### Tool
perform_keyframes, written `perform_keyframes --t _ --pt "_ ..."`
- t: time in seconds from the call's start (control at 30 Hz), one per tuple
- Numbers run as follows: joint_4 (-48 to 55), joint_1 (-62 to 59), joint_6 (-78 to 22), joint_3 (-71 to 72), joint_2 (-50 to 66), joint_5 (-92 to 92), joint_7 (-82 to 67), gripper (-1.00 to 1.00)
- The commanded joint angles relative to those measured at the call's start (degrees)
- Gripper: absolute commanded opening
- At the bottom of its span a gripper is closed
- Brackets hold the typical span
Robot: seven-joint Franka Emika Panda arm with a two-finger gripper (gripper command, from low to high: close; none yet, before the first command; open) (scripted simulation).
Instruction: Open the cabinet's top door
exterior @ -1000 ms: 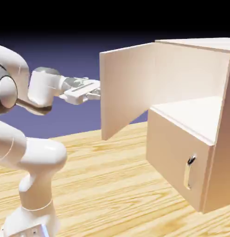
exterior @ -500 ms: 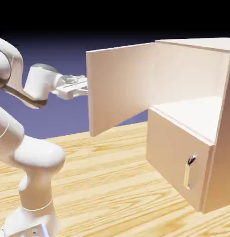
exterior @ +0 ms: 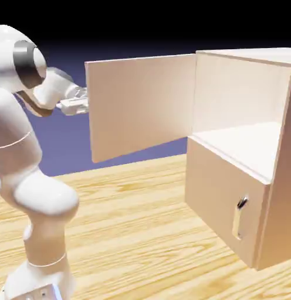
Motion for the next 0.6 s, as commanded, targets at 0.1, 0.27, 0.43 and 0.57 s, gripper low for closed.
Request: perform_keyframes --t 0.1,0.27,0.43,0.57 --pt "-2.15 -8.29 4.8 6.46 -5.21 0.68 -3.47 -1.0" --pt "-2.89 -18.68 7.99 15.21 -9.17 1.6 -6.27 -1.0" --pt "3.02 -28.48 2.81 25.42 -4.99 3.09 -4.25 -1.0" --pt "7.98 -36.28 -1.73 33.73 -1.32 4.07 -2.12 -1.0"
